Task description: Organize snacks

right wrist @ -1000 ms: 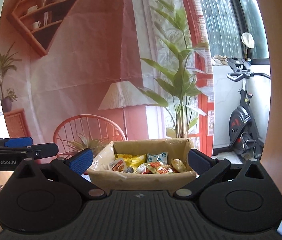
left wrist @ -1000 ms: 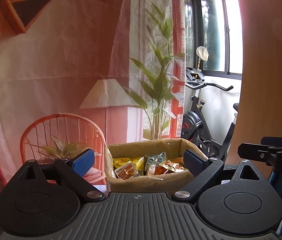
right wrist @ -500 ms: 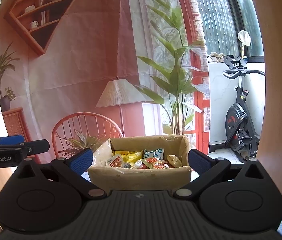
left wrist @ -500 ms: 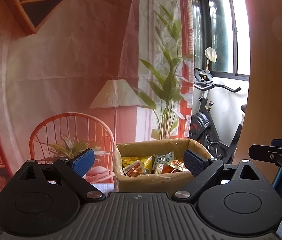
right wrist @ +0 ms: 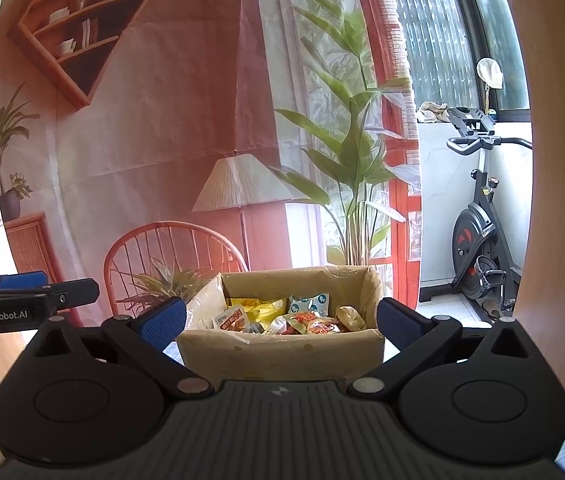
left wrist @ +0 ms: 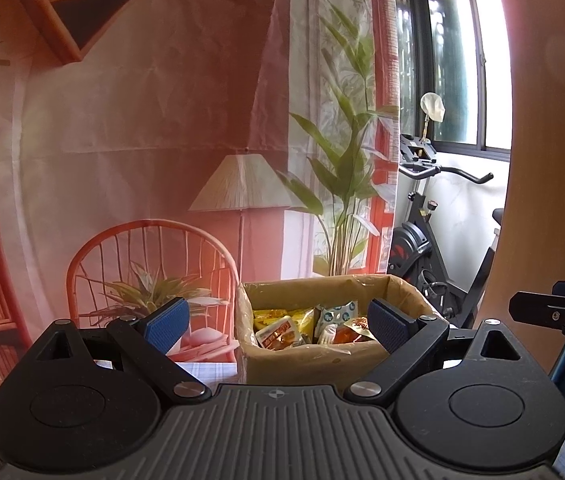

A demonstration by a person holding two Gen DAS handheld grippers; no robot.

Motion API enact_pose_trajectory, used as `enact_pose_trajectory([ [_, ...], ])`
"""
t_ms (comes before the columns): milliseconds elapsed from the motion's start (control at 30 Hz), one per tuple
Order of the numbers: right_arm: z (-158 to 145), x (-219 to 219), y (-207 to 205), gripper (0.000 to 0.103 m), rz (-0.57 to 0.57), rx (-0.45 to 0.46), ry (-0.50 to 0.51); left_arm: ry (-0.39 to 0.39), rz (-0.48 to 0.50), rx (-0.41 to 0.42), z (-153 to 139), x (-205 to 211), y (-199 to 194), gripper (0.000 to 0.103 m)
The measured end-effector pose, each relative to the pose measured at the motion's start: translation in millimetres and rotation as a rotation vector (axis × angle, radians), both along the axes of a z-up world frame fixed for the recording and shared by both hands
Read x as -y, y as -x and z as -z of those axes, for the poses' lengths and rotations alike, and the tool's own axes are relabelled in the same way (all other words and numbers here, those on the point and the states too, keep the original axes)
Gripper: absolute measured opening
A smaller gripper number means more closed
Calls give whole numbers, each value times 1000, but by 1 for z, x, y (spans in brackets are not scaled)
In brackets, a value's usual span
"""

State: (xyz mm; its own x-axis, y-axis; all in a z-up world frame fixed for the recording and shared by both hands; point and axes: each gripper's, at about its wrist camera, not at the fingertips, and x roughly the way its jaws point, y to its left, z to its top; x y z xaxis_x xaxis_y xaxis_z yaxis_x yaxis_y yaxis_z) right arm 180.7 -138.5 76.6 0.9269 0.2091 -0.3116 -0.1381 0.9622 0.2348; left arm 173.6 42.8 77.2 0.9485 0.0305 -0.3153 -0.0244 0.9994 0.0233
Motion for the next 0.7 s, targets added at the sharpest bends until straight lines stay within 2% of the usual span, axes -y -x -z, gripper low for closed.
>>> enact_pose_trajectory([
  [700, 1, -2, 0, 103, -1, 2, 3, 8, 2, 2, -3, -2, 1, 97],
])
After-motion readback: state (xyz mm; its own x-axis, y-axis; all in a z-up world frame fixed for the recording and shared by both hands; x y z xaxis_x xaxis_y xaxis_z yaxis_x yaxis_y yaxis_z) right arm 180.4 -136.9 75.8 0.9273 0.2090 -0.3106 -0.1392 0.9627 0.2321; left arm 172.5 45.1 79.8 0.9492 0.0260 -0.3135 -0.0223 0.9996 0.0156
